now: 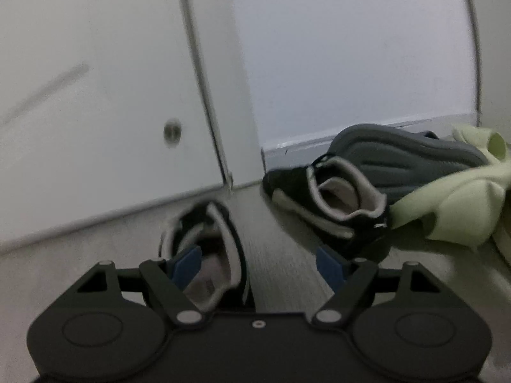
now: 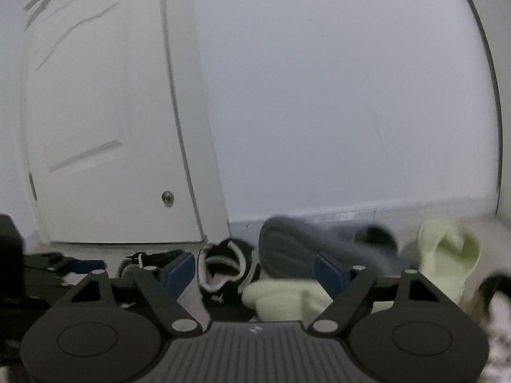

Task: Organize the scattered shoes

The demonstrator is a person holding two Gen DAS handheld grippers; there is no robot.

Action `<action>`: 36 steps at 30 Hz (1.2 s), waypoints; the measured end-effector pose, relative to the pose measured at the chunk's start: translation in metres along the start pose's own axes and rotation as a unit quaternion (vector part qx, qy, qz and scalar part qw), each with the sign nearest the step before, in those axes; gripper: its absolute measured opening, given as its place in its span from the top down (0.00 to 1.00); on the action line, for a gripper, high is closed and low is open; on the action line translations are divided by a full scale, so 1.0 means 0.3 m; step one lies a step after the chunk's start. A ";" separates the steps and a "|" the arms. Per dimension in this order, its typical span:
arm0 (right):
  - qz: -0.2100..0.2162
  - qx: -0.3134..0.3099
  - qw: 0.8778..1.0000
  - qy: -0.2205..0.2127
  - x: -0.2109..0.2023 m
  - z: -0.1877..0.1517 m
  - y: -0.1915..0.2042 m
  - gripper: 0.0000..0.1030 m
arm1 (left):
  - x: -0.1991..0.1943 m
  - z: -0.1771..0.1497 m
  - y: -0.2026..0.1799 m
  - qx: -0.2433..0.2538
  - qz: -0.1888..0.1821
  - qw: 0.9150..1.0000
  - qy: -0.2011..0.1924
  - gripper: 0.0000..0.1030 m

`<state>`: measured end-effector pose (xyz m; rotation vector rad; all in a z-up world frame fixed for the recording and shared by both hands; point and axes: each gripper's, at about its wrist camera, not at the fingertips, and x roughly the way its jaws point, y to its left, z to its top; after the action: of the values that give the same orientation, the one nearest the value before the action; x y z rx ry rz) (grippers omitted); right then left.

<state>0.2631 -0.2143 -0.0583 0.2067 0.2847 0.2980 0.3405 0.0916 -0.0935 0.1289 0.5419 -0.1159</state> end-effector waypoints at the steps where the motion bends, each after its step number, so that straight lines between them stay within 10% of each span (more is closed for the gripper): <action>1: 0.000 -0.001 1.000 0.001 -0.001 -0.003 -0.003 0.20 | 0.008 -0.008 0.013 -0.008 -0.003 1.000 0.007 0.24; 9: -0.006 -0.029 1.000 -0.006 -0.021 -0.003 -0.005 0.20 | 0.090 -0.020 -0.017 0.026 0.015 0.999 0.011 0.32; 13: -0.009 -0.030 0.999 -0.002 -0.027 -0.010 -0.016 0.20 | 0.090 -0.027 -0.056 0.072 0.050 0.996 0.030 0.54; 17: -0.008 -0.008 1.000 0.004 -0.014 -0.010 -0.036 0.20 | 0.059 -0.002 0.012 0.011 0.035 0.998 0.055 0.77; 36: -0.018 0.041 0.999 -0.003 -0.141 0.069 -0.049 0.19 | -0.351 -0.201 -0.126 0.008 -0.036 0.990 0.139 0.78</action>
<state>0.2344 -0.2446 -0.0319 0.2838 0.2952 0.2499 0.2149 0.0714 -0.0933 0.1415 0.8249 -0.1742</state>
